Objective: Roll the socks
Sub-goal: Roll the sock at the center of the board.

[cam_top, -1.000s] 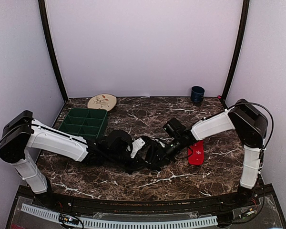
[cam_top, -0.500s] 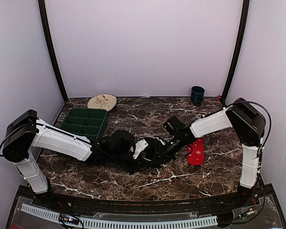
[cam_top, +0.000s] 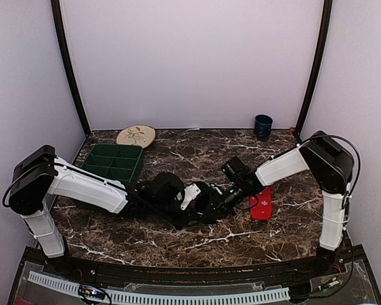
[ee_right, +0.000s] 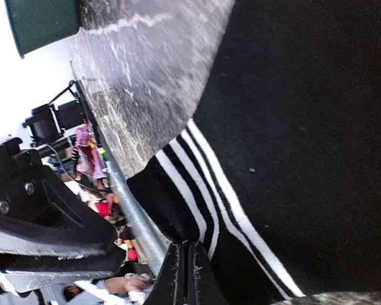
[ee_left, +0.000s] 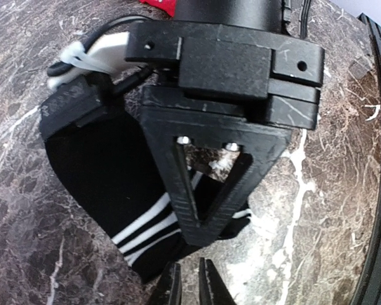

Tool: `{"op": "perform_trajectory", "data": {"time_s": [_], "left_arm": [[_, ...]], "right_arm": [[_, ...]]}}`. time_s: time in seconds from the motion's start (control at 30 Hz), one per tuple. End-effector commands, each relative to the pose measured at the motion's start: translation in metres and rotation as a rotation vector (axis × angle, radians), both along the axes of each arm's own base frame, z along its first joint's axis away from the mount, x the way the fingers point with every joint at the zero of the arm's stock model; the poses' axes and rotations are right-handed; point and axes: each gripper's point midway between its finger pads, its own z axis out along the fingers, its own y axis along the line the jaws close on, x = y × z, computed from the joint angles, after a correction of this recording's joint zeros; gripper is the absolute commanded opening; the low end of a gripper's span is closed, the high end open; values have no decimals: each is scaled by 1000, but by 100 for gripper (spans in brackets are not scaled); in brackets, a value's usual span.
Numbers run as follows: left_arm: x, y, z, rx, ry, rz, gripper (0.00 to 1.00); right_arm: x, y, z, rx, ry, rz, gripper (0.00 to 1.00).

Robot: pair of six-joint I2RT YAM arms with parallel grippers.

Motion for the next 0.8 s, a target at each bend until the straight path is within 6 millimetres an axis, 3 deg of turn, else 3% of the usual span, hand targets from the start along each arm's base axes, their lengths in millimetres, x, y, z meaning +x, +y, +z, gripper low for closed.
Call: {"op": "perform_trajectory", "data": {"time_s": [0.0,0.3,0.77], "left_arm": [[5,6,22,-11,-57,25,16],[-1,25,36,-27,-71,46,18],[-7,27,19,0,-30,34,18]], "right_arm": [[1,11,31,109,22,-30,0],[-14,29,58,171,55,-37,0],[-22,32,33,145,119,-25,0]]}}
